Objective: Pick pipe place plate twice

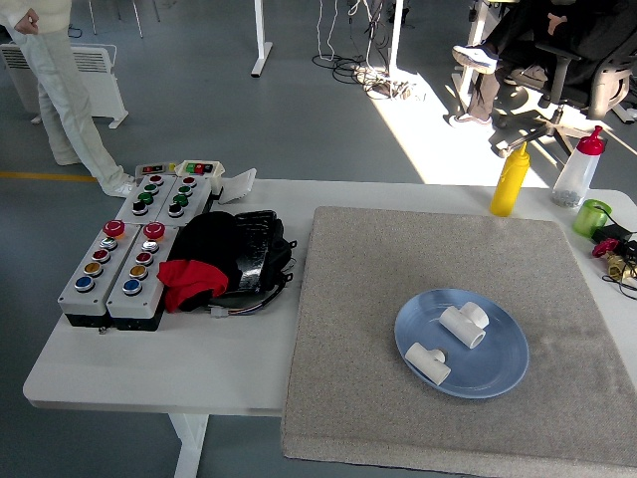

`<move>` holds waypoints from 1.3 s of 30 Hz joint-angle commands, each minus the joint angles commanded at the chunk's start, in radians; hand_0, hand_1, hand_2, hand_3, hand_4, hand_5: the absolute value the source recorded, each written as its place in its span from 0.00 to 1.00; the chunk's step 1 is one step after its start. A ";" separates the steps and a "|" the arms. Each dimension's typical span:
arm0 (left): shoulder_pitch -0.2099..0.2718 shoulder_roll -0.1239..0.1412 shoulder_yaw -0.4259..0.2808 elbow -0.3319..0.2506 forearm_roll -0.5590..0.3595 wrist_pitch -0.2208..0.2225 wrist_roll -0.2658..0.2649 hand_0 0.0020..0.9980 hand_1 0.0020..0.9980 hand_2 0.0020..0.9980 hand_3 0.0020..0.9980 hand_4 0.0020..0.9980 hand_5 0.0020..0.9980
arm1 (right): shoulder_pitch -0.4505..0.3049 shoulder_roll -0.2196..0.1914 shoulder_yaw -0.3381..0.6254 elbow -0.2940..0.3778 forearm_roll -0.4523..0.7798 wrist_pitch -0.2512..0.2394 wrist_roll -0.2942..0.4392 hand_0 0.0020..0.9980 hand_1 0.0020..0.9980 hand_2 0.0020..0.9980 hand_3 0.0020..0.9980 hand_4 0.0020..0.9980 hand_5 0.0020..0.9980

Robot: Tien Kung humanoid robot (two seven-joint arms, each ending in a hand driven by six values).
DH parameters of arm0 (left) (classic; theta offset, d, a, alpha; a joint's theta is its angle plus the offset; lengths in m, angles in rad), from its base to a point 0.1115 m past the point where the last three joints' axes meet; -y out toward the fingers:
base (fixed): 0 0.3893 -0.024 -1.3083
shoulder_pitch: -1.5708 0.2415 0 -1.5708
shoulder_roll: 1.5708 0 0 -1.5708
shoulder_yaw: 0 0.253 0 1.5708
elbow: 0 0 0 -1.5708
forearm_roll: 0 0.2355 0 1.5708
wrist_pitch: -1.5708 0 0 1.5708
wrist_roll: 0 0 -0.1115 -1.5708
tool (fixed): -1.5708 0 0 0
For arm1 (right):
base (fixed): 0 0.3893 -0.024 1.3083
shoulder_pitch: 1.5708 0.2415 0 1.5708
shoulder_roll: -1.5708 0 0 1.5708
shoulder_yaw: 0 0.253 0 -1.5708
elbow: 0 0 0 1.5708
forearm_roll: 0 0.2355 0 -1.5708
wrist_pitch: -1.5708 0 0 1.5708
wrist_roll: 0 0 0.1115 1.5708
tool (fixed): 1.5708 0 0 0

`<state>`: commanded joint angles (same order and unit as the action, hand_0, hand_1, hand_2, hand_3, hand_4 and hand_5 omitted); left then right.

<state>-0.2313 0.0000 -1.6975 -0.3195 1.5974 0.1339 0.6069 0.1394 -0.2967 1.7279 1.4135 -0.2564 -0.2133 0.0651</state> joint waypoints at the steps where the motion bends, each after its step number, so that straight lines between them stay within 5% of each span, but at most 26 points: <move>1: 0.001 0.000 -0.001 0.000 0.001 0.000 0.001 0.68 0.67 0.69 0.63 0.33 1.00 | -0.010 0.003 0.011 0.000 0.004 0.016 -0.007 0.74 0.69 0.71 0.72 0.52 0.49; 14: 0.014 0.000 -0.010 -0.003 0.018 -0.003 0.005 0.68 0.67 0.69 0.63 0.33 1.00 | -0.075 0.004 0.039 0.004 0.018 0.138 -0.063 0.75 0.69 0.71 0.72 0.52 0.51; 39: 0.010 0.000 -0.018 -0.002 0.023 -0.004 0.003 0.68 0.67 0.69 0.63 0.33 1.00 | -0.104 0.021 0.082 0.000 0.116 0.149 -0.087 0.72 0.65 0.67 0.70 0.54 0.55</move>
<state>-0.2212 0.0000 -1.7156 -0.3217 1.6202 0.1303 0.6095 0.0355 -0.2756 1.8100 1.4139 -0.1401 -0.0647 -0.0223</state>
